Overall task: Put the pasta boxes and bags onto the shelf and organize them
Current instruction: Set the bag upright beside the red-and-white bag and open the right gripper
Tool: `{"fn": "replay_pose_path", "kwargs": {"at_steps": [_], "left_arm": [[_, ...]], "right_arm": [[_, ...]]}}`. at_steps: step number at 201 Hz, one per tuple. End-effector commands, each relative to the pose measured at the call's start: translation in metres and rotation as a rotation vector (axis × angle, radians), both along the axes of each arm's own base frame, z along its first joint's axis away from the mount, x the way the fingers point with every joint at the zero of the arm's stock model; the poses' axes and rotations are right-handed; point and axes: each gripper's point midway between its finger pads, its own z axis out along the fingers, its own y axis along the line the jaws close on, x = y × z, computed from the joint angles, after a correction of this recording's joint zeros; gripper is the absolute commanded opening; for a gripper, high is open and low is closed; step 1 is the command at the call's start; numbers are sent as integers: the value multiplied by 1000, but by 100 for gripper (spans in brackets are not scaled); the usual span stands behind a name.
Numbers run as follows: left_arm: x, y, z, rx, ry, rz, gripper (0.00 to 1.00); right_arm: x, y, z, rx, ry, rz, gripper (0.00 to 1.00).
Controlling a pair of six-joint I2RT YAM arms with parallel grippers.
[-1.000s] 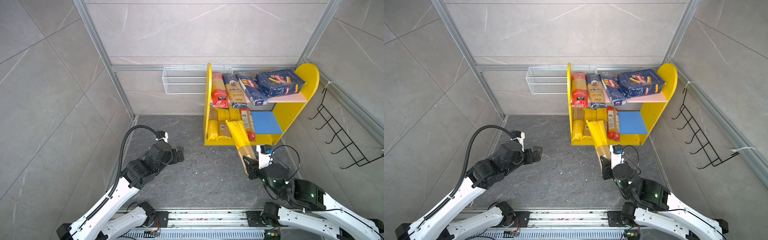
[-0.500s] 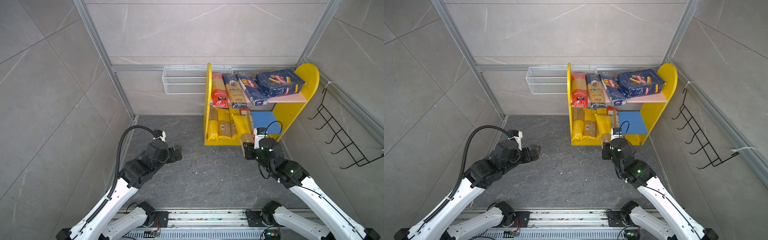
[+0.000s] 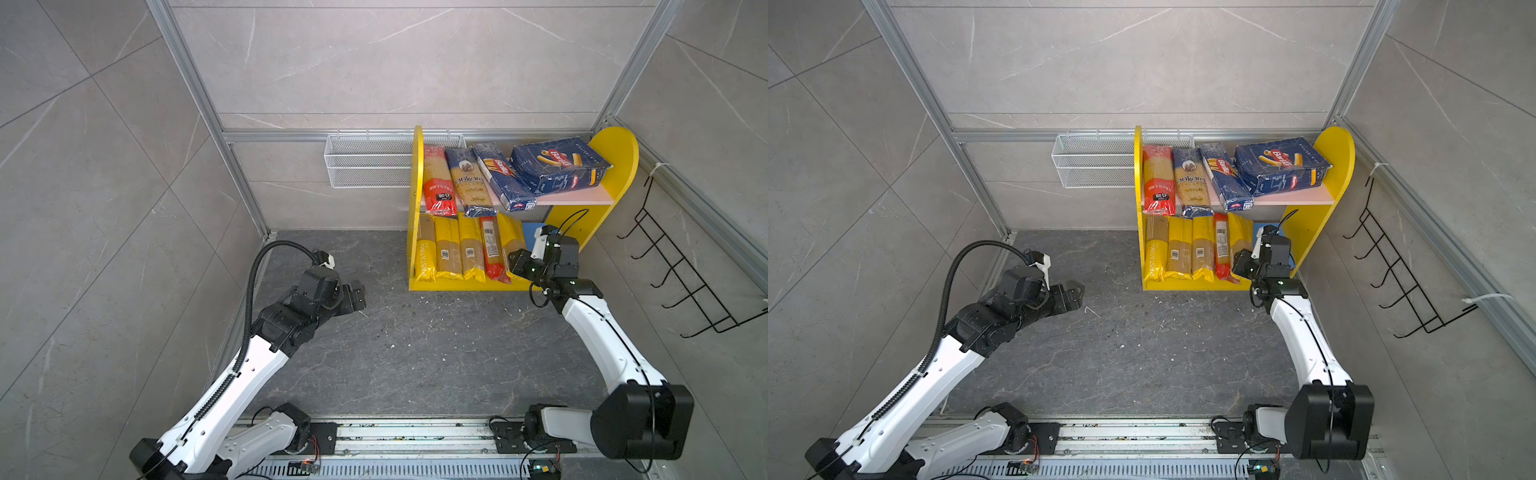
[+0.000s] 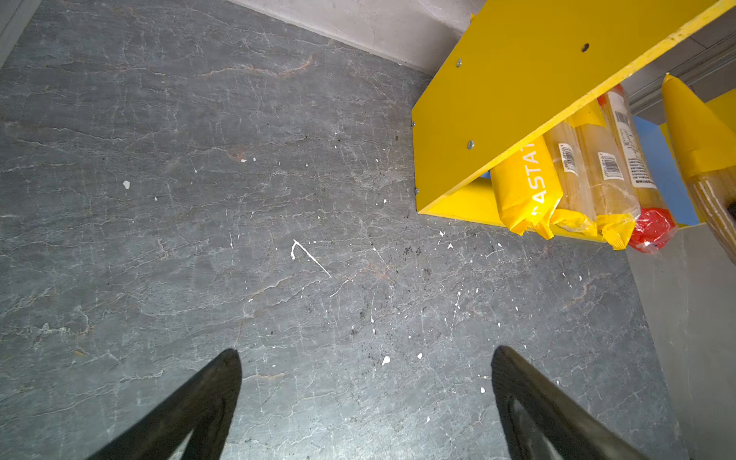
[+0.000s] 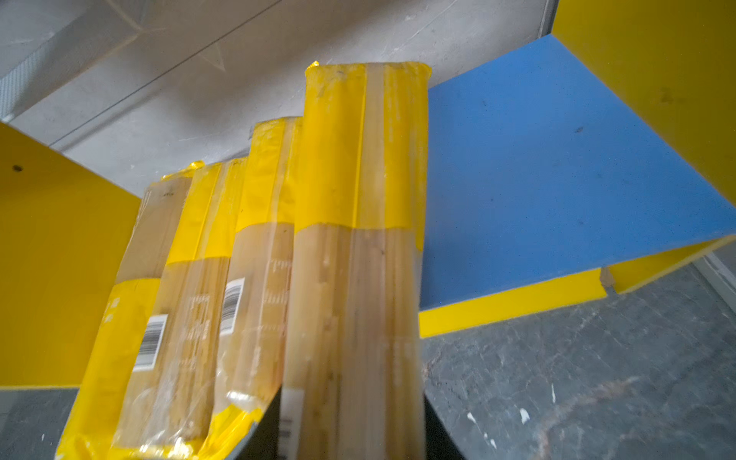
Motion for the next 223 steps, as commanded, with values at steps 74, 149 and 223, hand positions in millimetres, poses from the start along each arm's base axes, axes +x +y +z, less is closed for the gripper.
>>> {"fn": "replay_pose_path", "kwargs": {"at_steps": [74, 149, 223], "left_arm": [[55, -28, 6, -45, -6, -61, 100], [66, -37, -1, -57, 18, -70, 100], [52, -32, 5, -74, 12, -78, 100]], "right_arm": [[102, -58, 24, -27, -195, -15, 10], [109, -79, -28, 13, -81, -50, 16], [72, -71, -36, 23, -28, -60, 17]]}}
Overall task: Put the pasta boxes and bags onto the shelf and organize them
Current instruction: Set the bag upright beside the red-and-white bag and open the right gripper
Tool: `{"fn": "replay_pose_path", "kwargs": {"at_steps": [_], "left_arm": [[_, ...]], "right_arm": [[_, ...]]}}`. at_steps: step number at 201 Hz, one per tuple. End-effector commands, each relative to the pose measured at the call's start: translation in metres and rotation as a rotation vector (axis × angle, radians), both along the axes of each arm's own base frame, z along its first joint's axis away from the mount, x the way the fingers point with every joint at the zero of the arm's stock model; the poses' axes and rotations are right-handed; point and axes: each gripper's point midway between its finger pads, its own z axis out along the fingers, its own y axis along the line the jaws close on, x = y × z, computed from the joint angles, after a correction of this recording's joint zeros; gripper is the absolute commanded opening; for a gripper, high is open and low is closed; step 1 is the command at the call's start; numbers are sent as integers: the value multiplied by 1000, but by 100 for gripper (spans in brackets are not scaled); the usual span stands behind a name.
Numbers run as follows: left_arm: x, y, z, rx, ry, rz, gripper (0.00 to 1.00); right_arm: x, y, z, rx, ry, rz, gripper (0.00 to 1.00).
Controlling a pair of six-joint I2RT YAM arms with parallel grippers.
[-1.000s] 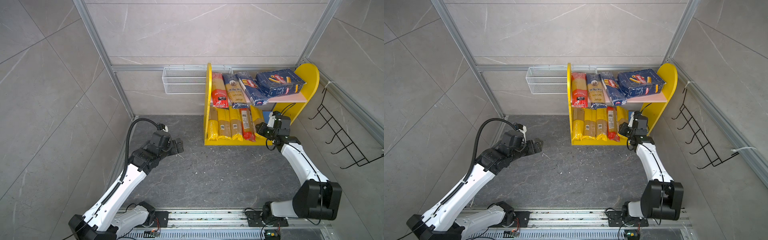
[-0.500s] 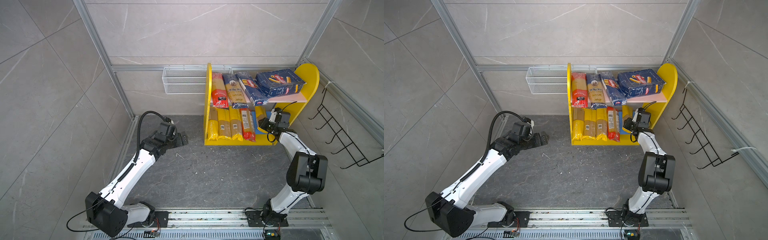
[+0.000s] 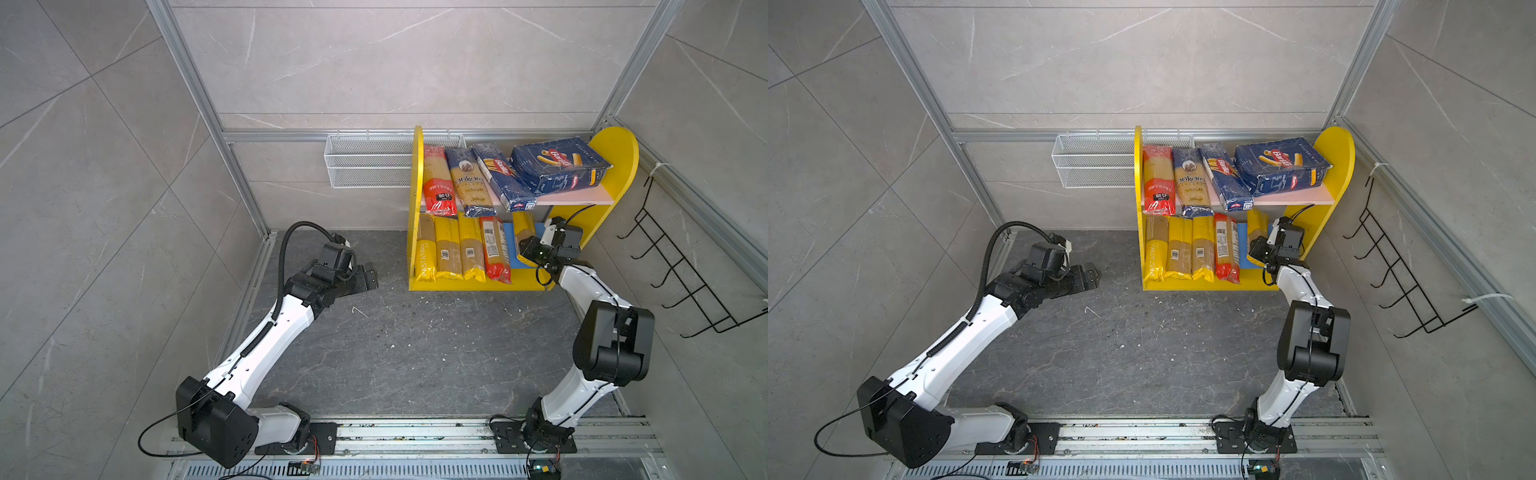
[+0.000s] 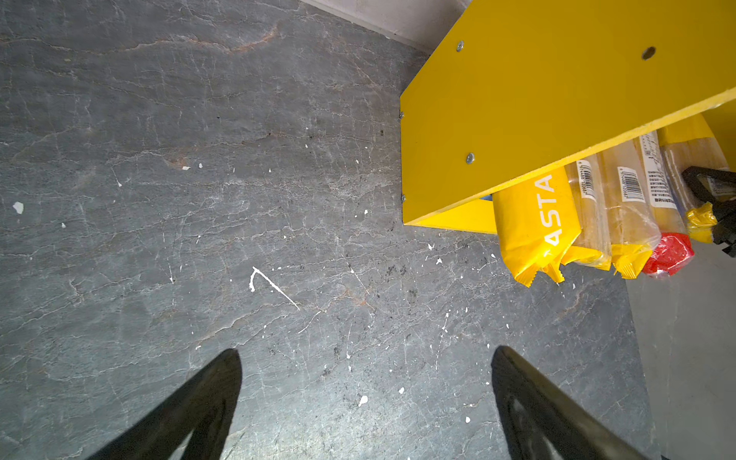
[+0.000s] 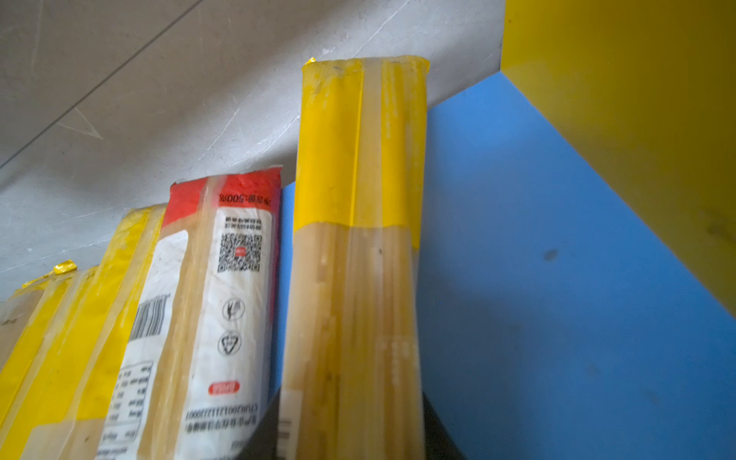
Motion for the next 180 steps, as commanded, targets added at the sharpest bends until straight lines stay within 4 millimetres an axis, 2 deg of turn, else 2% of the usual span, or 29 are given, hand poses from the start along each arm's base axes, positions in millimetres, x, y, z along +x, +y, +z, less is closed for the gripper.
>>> {"fn": "replay_pose_path", "kwargs": {"at_steps": [1, 38, 54, 69, 94, 111, 134, 152, 161, 169, 180], "left_arm": [[-5, 0, 27, -39, -68, -26, 100], [-14, 2, 26, -44, -57, -35, 100], [-18, 5, 27, -38, -61, -35, 100], [-21, 6, 26, -34, -58, -35, 100], [-24, 7, 25, -37, -55, -40, 100], [-26, 8, 25, -39, -53, -40, 100], [-28, 11, 25, -40, -55, -37, 100], [-29, 13, 25, -38, -58, -33, 100], [-31, 15, 26, -35, -65, -28, 100], [-32, 17, 26, -32, -68, -23, 100], [-33, 21, 26, -22, -73, -14, 100]], "right_arm": [[-14, 2, 19, -3, -27, 0, 18], [-29, 5, 9, 4, 11, -10, 20], [-33, 6, 5, 9, 30, -11, 25], [-34, 6, -1, 14, 59, -11, 35], [-36, 7, -9, 27, 92, -12, 61], [-37, 7, -9, 35, 102, -14, 68], [-41, 9, -3, 29, 103, -7, 72], [-47, 9, 9, 13, 89, -14, 75], [-51, 9, 18, -1, 74, -20, 81], [-56, 8, 23, -13, 69, -34, 98], [-63, 6, 30, -30, 62, -60, 99]]}}
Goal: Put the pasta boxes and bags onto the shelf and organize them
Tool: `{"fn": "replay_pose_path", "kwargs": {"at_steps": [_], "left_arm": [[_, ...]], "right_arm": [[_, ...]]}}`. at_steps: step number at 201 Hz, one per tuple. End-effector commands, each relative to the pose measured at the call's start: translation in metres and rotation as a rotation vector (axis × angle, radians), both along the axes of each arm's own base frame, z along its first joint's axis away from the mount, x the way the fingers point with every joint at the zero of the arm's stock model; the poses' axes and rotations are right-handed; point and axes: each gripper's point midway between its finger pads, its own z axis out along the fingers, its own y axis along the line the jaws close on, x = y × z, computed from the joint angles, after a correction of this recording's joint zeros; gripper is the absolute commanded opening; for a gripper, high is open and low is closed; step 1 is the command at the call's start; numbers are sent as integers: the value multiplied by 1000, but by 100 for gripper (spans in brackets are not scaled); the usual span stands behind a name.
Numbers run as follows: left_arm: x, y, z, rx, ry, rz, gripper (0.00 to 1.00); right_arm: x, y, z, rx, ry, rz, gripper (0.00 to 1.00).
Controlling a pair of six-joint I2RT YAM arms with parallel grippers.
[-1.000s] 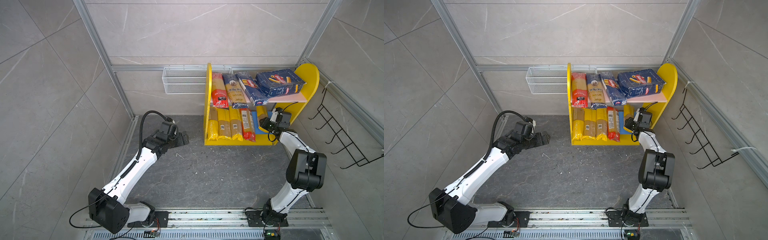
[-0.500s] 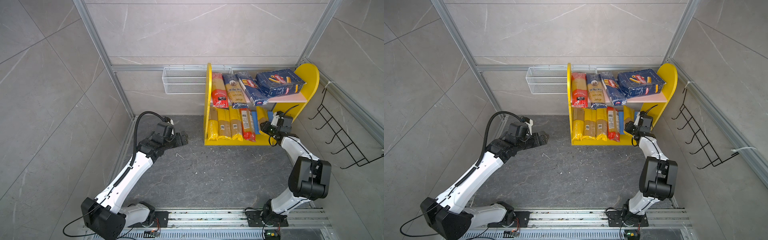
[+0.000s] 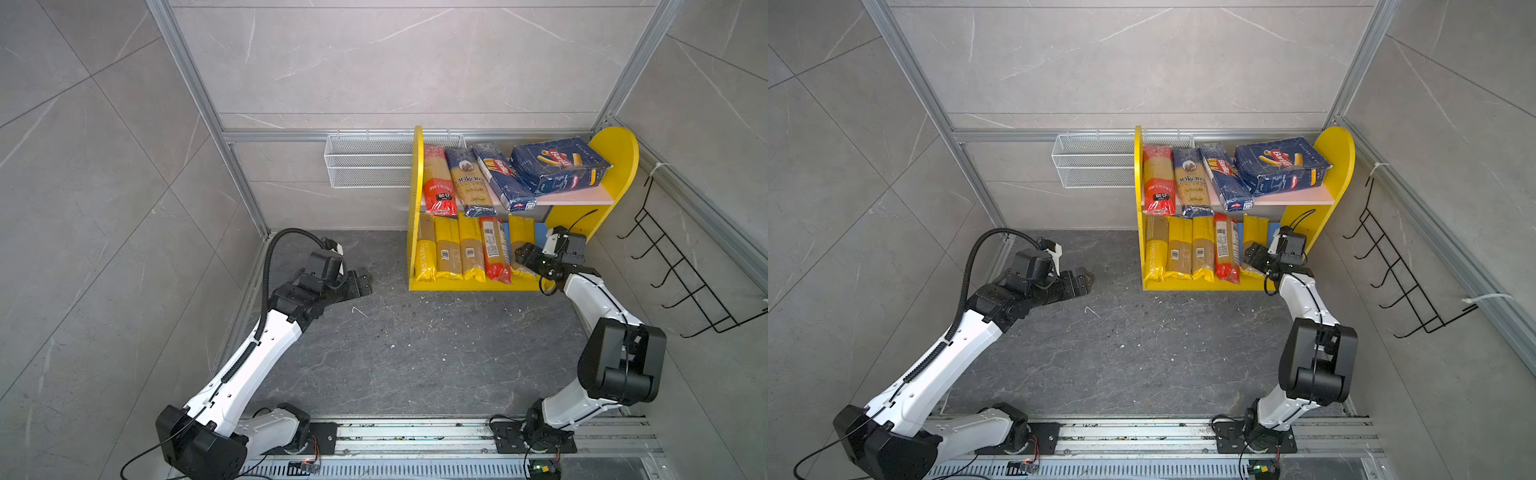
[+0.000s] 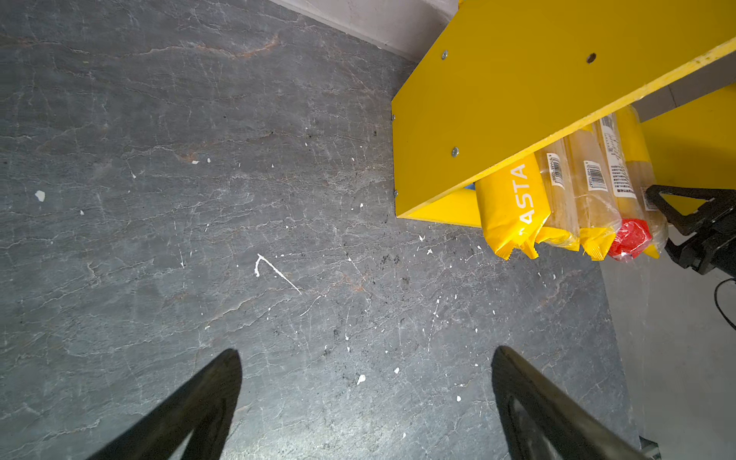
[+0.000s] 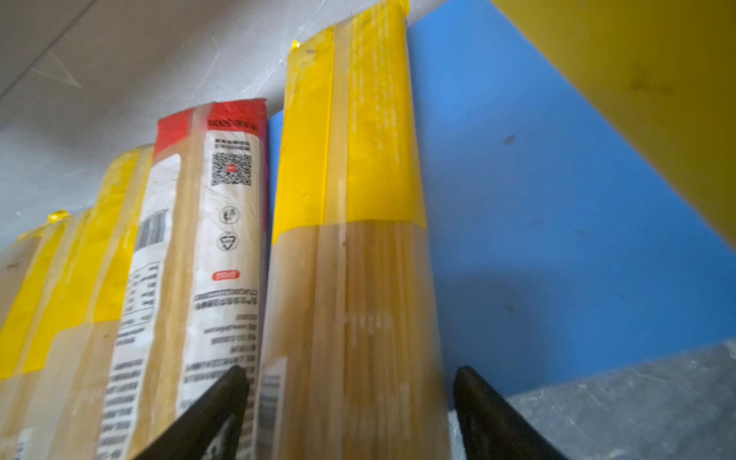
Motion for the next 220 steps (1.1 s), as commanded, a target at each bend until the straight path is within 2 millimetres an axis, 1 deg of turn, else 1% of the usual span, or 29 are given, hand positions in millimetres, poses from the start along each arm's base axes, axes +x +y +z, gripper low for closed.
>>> {"fn": "replay_pose_path", "kwargs": {"at_steps": [1, 20, 29, 52, 70, 89, 109, 133, 173, 196, 205, 220], "left_arm": [[-7, 9, 10, 15, -41, -5, 100], [-11, 15, 11, 34, -54, 2, 100], [-13, 17, 11, 44, -55, -3, 100], [-17, 26, 6, 94, -62, 4, 100], [-18, 34, -4, 127, -84, 19, 100], [-20, 34, -17, 111, -100, 22, 100], [-23, 36, -32, 92, -100, 45, 100], [-28, 46, -45, 96, -113, 89, 100], [-32, 69, -63, 175, -144, 161, 100], [-31, 77, -71, 215, -186, 190, 100], [-30, 80, -77, 233, -203, 201, 100], [-28, 84, -86, 261, -232, 208, 100]], "right_arm": [[-19, -1, 30, -46, -33, -37, 99], [-35, 0, 43, -52, -49, -56, 100], [-43, 4, 47, -41, -58, -48, 100], [-63, 14, 49, -14, -47, -39, 100], [-82, 24, 47, -20, -35, -25, 100], [-104, 37, 44, -50, -9, -7, 100], [-125, 55, 46, -65, -8, 32, 100], [-144, 71, 44, -69, -6, 71, 99], [-167, 98, 35, -48, -23, 147, 99], [-174, 106, 27, -74, -23, 153, 100], [-176, 107, 24, -86, -26, 144, 100], [-177, 115, 20, -98, -42, 160, 99]]}}
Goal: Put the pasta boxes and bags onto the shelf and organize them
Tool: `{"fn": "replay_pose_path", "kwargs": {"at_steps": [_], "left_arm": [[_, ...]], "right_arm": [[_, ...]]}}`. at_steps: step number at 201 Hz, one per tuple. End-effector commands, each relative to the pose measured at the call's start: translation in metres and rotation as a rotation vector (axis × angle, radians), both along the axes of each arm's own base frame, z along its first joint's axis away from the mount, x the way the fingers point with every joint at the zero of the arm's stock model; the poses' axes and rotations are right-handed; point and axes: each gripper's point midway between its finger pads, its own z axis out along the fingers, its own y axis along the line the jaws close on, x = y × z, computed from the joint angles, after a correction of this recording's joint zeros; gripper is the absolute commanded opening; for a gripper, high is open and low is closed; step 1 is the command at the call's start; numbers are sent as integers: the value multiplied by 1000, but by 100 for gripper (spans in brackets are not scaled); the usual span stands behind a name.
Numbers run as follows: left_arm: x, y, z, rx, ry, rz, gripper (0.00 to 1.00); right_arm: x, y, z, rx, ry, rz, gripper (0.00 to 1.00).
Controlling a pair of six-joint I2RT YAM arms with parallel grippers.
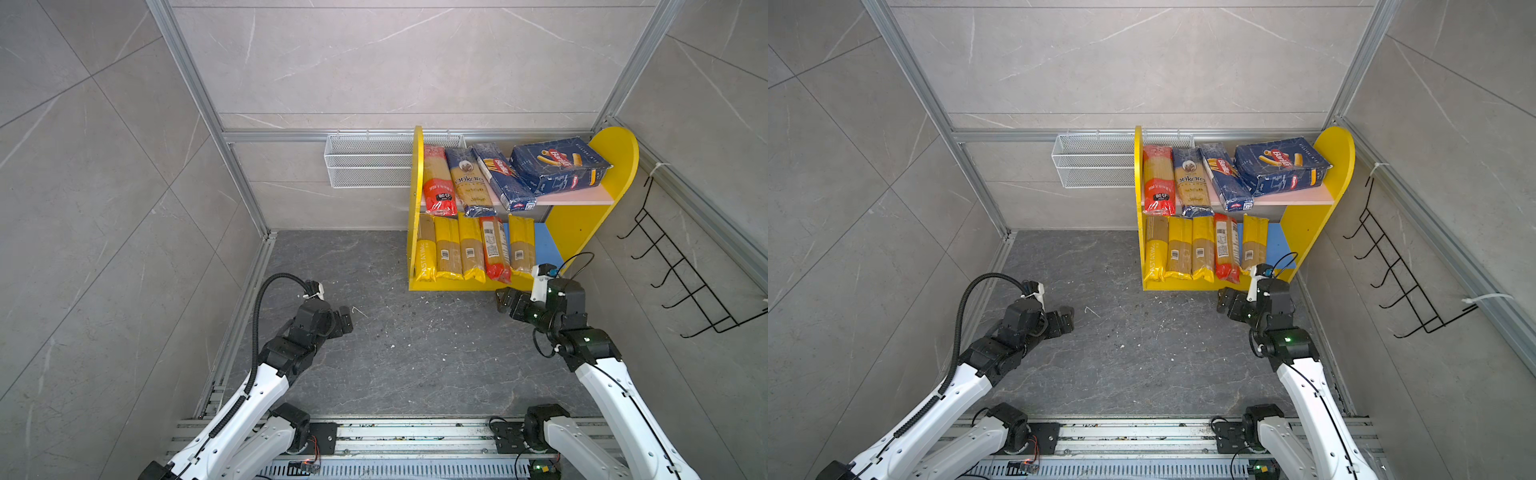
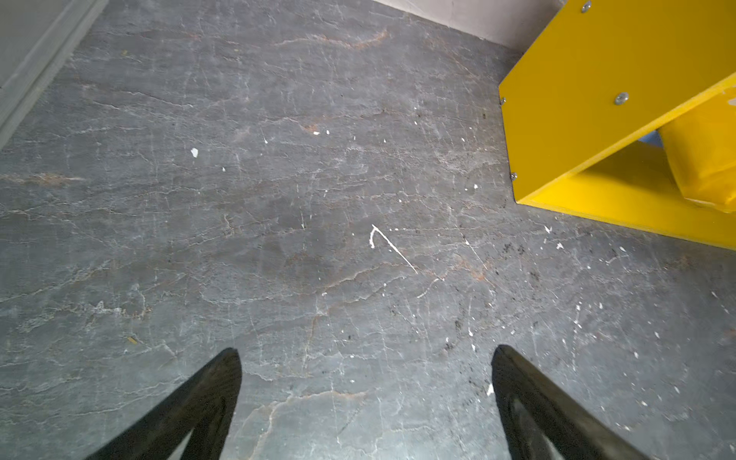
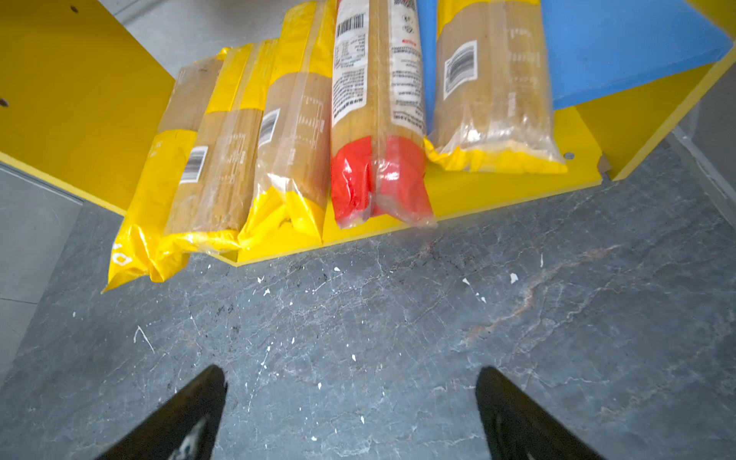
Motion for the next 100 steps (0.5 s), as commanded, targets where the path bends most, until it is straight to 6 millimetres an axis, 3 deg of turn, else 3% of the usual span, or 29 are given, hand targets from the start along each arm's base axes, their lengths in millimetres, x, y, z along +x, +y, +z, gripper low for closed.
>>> {"fn": "replay_pose_path", "kwargs": {"at_steps": [1, 38, 68, 100], "left_arm": [[12, 10, 7, 58, -119, 36, 100], [16, 25, -9, 203, -172, 49, 100], [22, 38, 1, 304, -271, 78, 100], [34, 50, 10, 424, -345, 117, 100]], "right_arm": [[-4, 1, -8, -24, -11, -36, 99], [-3, 29, -34, -116, -30, 56, 99], [-2, 57, -42, -143, -171, 143, 100], [14, 69, -56, -230, -207, 176, 100]]}}
